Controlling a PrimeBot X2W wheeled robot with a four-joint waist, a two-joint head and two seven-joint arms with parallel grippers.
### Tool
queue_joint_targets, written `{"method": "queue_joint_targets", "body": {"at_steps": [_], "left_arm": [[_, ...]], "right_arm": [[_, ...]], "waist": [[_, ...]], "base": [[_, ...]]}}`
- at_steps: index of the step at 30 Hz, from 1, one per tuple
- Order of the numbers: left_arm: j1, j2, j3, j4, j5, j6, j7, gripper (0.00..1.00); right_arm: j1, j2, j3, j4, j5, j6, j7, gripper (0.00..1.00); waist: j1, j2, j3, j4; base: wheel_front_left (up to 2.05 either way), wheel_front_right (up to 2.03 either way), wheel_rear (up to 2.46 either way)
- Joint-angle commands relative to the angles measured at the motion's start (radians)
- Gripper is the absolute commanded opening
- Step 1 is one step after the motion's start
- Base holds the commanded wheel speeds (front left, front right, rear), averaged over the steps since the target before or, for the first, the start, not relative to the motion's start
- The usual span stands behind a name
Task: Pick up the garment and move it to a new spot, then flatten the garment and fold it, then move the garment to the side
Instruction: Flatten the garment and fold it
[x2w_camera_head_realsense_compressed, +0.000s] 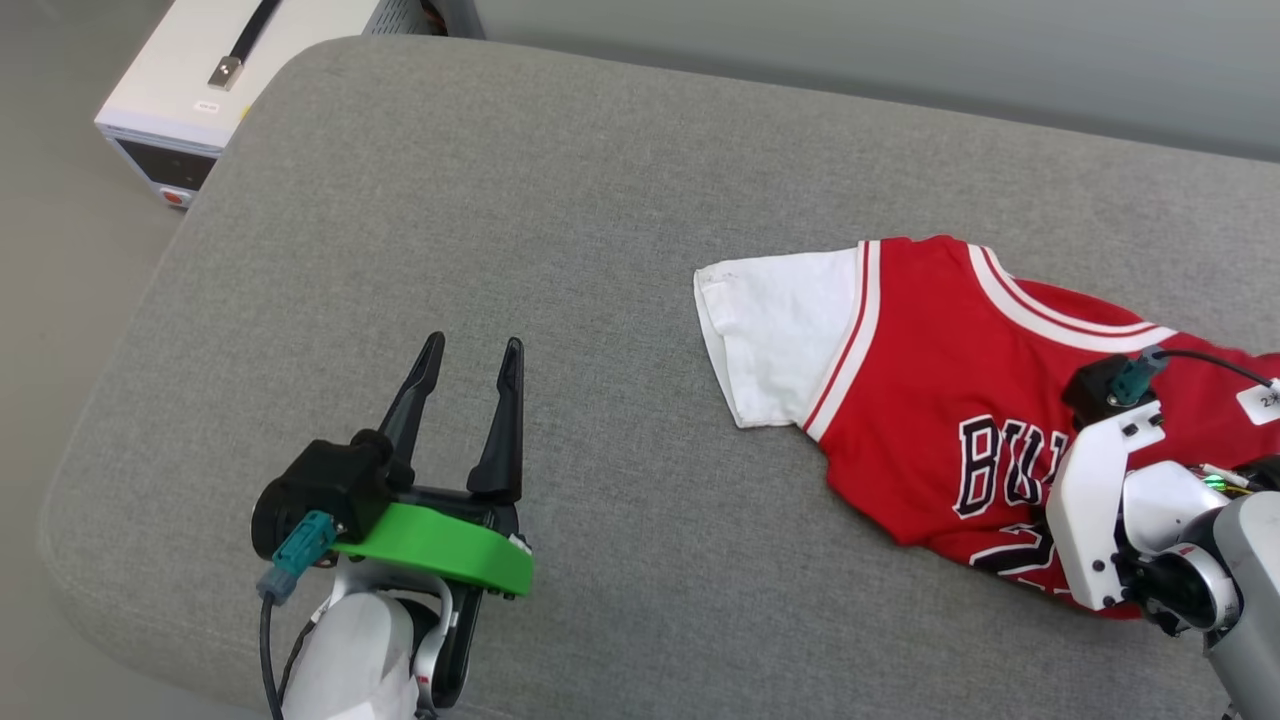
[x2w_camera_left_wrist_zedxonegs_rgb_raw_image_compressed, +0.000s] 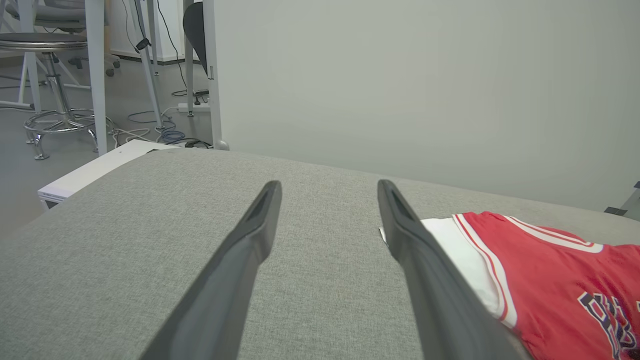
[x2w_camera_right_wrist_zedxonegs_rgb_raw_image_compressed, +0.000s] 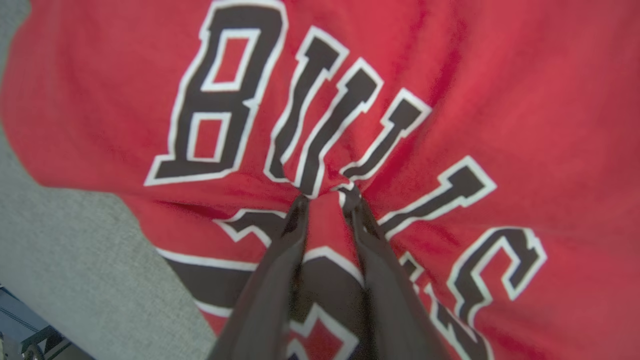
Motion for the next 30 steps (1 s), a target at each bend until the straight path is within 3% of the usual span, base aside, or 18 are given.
{"method": "queue_joint_targets", "body": {"at_steps": [1, 14, 24, 25, 26, 30], "left_arm": [[-0.002, -0.005, 0.001, 0.001, -0.003, -0.003, -0.006, 1.0], [0.049, -0.005, -0.003, 0.023, 0.017, -0.003, -0.006, 1.0], [0.074, -0.005, -0.022, 0.032, 0.021, -0.003, -0.006, 1.0], [0.074, -0.005, -0.022, 0.033, 0.021, -0.003, -0.006, 1.0], [0.074, -0.004, -0.023, 0.033, 0.02, -0.003, -0.006, 1.0], [0.072, -0.003, -0.02, 0.033, 0.021, -0.003, -0.006, 1.0]], "right_arm": [[0.032, 0.026, 0.032, 0.024, 0.022, 0.0, 0.004, 0.0], [0.163, 0.033, 0.083, -0.111, 0.149, 0.0, 0.05, 0.0], [0.285, 0.05, 0.093, -0.202, 0.138, 0.0, 0.088, 0.0], [0.288, 0.053, 0.09, -0.206, 0.132, 0.0, 0.079, 0.33], [0.289, 0.056, 0.088, -0.209, 0.126, 0.0, 0.068, 1.0], [0.279, 0.069, 0.067, -0.222, 0.123, 0.0, 0.014, 1.0]], "waist": [[0.0, 0.0, -0.019, -0.01], [0.0, 0.0, -0.137, -0.055], [0.0, 0.0, -0.149, -0.073], [0.0, 0.0, -0.149, -0.078], [0.0, 0.0, -0.149, -0.081], [0.0, 0.0, -0.151, -0.104]], "base": [[0.0, 0.0, 0.0], [0.0, 0.0, 0.0], [0.0, 0.0, 0.0], [0.0, 0.0, 0.0], [0.0, 0.0, 0.0], [0.0, 0.0, 0.0]]}}
